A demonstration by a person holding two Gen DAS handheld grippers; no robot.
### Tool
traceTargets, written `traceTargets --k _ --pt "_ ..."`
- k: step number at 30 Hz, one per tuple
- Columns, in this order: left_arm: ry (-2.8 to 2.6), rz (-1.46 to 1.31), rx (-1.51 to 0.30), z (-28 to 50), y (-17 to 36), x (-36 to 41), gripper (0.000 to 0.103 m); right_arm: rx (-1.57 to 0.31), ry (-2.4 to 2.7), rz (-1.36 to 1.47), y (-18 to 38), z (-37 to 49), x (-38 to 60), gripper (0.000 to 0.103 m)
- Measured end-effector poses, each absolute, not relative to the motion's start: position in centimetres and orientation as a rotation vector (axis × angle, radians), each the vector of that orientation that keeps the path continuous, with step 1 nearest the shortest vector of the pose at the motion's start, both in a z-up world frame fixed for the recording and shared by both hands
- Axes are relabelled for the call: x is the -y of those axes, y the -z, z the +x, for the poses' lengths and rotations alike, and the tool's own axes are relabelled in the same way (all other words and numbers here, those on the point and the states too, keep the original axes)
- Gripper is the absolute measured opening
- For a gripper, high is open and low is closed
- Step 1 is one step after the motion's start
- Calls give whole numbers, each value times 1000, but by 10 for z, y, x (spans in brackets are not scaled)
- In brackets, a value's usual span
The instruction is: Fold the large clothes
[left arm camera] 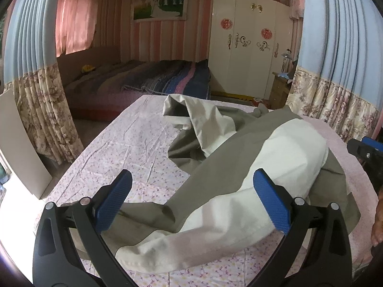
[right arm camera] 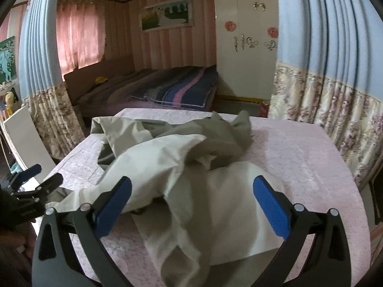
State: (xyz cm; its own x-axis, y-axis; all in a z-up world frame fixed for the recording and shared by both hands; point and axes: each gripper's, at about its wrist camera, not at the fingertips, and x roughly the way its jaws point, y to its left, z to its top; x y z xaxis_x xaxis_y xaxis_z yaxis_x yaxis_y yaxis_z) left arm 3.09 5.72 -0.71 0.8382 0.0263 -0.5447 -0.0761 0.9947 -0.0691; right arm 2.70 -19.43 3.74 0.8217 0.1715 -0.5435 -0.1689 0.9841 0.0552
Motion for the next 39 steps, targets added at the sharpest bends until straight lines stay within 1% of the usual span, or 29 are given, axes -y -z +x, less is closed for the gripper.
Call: traceTargets --k 12,19,20,21,22,23,24,25,26,29,32,39 --pt "-44 -89 -573 58 13 -82 100 -645 -150 -2 -19 61 175 101" --pt "-16 -73 -577 81 14 -91 100 -685 -143 -28 1 82 153 101" --pt "-15 -73 -576 83 13 -92 100 -686 -150 -21 4 84 152 94" --pt "-15 -74 -574 83 14 -92 100 -687 -170 -8 5 86 152 84" --pt "-14 -74 -572 84 13 -92 100 -699 -197 6 8 88 152 61" --pt "-14 -74 -573 85 13 -92 100 -715 -198 10 11 90 151 43" --pt "-13 -76 -574 85 13 -91 100 -717 -185 3 13 91 152 35" --pt "-11 -80 -573 85 12 -91 100 -720 -183 -4 13 93 151 23" --pt "-12 -80 -571 85 10 -90 100 -718 -186 0 12 94 154 19" --pt "-14 -67 -565 86 6 -86 100 -676 -175 15 1 93 171 14" --pt "-10 -56 -559 87 -1 -81 100 -637 -124 6 -12 98 202 12" --pt "7 -20 -545 102 -18 -58 100 -622 -23 -66 -25 133 293 12"
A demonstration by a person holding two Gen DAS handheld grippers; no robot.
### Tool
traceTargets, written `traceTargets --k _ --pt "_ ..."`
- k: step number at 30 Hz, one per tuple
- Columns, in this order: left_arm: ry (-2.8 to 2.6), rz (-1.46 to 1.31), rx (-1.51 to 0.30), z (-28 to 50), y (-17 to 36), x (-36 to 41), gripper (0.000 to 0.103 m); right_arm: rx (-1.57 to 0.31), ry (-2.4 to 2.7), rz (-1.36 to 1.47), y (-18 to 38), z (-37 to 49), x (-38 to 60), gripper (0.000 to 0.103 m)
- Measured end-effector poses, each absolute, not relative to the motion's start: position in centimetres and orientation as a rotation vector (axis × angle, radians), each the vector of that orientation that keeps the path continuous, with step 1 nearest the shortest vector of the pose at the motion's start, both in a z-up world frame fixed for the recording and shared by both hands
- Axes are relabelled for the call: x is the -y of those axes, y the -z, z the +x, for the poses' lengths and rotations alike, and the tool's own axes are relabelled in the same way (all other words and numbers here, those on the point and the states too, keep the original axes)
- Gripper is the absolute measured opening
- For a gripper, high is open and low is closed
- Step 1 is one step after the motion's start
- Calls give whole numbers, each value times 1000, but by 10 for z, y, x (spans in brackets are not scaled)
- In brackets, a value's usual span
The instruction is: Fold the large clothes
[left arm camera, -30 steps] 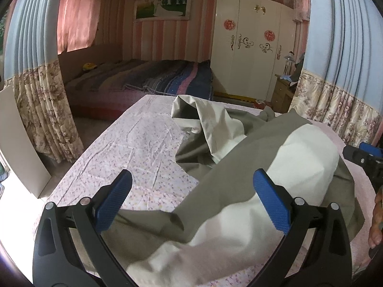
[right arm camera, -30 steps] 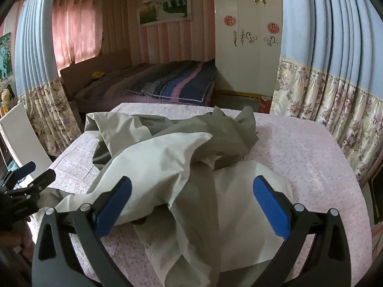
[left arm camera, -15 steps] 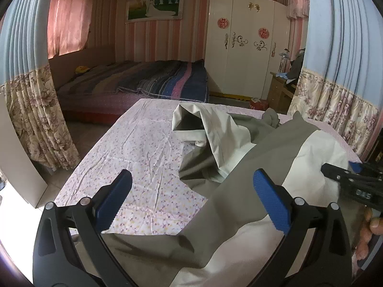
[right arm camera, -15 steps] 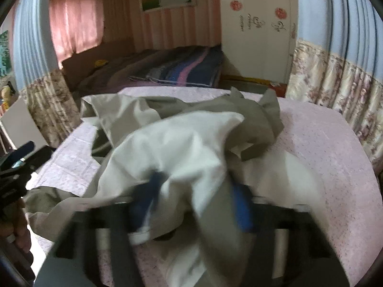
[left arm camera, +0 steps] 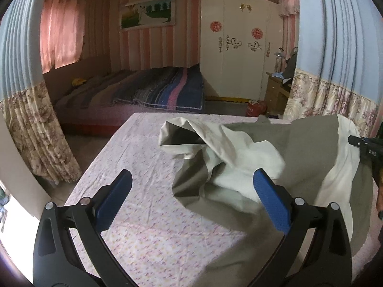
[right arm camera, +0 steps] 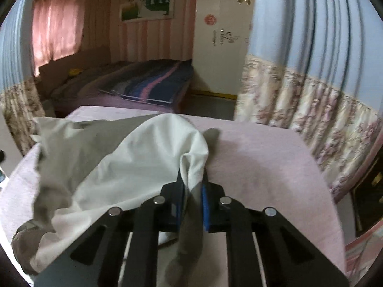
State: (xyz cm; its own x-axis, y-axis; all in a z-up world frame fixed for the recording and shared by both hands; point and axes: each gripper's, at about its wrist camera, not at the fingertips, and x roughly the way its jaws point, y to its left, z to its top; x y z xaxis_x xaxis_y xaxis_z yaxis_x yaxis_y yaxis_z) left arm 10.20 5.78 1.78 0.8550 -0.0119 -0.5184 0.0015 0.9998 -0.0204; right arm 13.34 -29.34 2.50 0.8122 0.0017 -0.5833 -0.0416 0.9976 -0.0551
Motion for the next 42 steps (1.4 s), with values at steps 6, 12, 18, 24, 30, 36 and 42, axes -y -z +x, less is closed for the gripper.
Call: traceTargets --k 6,12,18,24,30,36,42 --pt "-14 16 -554 125 -20 -32 100 -528 315 -83 -50 161 420 0" --pt "-10 23 -589 137 -8 -5 100 -625 219 21 -39 156 470 17" --pt "-18 33 -617 149 13 -1 100 -638 42 173 -10 118 440 79" --pt "-2 37 -624 173 22 -10 100 -656 -150 214 3 105 383 86" --pt "52 64 -651 205 31 -6 100 -758 -195 149 29 137 347 86" --pt "72 35 -674 239 45 -3 98 -753 -198 111 36 151 337 7" --pt "98 -30 -734 280 53 -7 0 -671 -121 31 5 160 353 2"
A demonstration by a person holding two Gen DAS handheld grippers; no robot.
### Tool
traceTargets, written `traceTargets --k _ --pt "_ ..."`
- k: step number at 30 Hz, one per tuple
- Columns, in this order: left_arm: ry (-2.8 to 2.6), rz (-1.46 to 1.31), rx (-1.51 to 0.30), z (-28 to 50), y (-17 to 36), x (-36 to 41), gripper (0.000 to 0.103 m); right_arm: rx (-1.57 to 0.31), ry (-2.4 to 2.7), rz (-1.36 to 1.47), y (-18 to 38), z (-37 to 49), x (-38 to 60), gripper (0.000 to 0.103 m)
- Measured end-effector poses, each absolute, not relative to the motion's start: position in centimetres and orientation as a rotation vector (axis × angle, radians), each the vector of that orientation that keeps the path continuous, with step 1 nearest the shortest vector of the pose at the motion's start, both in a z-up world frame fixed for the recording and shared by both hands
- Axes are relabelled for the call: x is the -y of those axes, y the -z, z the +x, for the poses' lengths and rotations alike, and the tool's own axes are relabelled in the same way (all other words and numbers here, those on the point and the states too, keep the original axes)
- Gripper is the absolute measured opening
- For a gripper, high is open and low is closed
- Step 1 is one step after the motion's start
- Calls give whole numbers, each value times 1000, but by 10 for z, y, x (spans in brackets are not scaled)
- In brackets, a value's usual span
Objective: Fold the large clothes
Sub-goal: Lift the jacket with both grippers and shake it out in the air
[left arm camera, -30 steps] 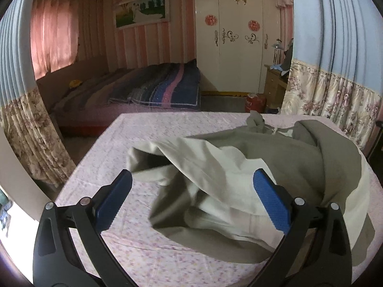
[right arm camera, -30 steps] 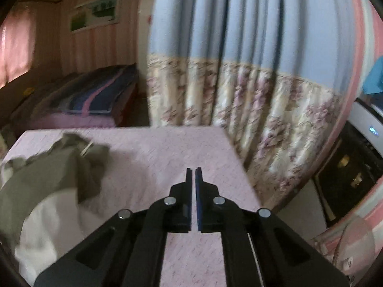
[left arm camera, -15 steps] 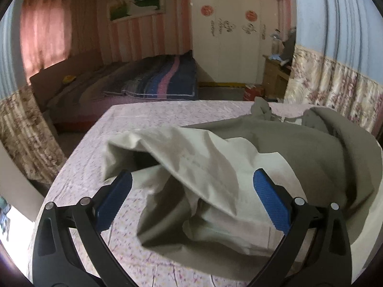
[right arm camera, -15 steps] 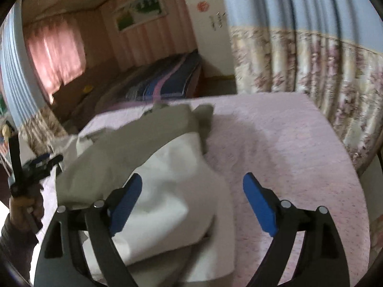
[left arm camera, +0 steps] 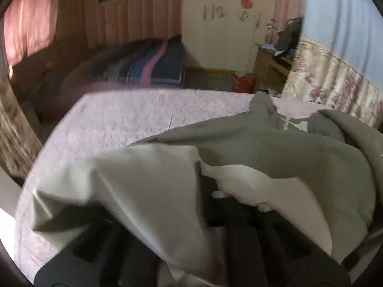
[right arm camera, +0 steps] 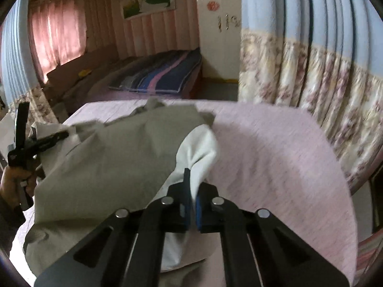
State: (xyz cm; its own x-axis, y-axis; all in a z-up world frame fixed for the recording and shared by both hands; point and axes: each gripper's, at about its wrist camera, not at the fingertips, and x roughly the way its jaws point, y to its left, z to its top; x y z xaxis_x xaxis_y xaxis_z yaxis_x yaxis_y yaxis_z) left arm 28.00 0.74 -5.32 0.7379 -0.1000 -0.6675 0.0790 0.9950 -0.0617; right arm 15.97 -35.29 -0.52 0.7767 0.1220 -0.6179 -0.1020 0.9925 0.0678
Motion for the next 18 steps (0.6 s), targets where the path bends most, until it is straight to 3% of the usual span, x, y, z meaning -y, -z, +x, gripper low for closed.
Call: traceTargets --k 12,18 --pt "-104 16 -551 322 -32 -65 0 -509 151 -122 -88 246 437 0" --pt "-137 47 -581 368 -16 -55 0 -568 289 -130 -75 311 490 0"
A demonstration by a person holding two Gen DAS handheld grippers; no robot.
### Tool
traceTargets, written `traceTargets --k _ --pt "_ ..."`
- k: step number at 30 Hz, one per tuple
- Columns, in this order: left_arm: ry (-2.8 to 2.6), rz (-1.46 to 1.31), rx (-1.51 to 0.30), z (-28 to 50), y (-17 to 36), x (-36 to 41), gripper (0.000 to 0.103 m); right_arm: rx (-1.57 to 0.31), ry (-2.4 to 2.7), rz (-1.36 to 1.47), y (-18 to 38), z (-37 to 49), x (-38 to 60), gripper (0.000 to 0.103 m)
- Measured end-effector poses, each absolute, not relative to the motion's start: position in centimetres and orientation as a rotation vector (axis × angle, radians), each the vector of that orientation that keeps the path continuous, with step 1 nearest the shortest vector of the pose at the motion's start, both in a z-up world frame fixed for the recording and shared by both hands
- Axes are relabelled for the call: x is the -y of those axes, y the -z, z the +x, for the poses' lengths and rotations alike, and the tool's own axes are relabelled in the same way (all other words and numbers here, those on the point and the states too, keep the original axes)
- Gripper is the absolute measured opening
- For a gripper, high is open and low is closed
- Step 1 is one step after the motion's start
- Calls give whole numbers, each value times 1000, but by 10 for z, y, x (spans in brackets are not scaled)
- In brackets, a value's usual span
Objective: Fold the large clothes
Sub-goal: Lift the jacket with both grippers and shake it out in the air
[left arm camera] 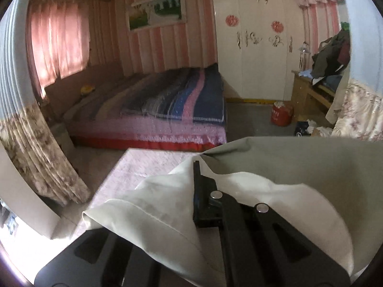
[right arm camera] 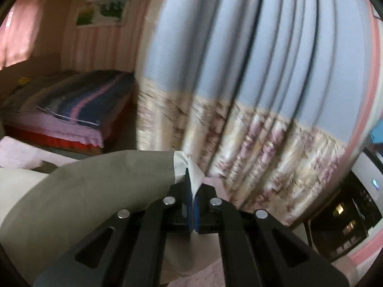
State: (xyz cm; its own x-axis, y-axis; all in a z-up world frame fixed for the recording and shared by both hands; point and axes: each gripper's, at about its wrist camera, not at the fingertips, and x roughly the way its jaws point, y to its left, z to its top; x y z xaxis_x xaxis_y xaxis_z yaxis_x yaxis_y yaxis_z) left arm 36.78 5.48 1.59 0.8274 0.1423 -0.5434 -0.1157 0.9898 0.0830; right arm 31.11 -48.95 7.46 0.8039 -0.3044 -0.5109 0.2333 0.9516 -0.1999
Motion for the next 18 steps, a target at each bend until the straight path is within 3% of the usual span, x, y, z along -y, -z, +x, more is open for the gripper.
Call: traceTargets --k 7,11,12,13,14,15,16,18 --pt "-35 115 -644 384 44 -27 5 -857 277 -103 37 356 519 3" --pt "1 53 -660 361 58 -29 44 -876 233 -60 59 334 523 18" --pt "2 29 -653 348 57 -31 50 -863 229 -55 56 325 523 22" --pt "-2 15 -644 338 56 -33 69 -853 225 -53 53 318 522 32" --pt "-27 9 -628 324 54 -35 93 -831 240 -54 46 303 520 70" --pt "-57 -2 -602 308 51 -37 99 -788 268 -55 37 286 519 90" --pt "-63 -18 -580 291 47 -39 100 -746 270 -50 30 276 519 101" --pt "-76 -29 -585 260 44 -37 100 -667 268 -24 13 241 519 101"
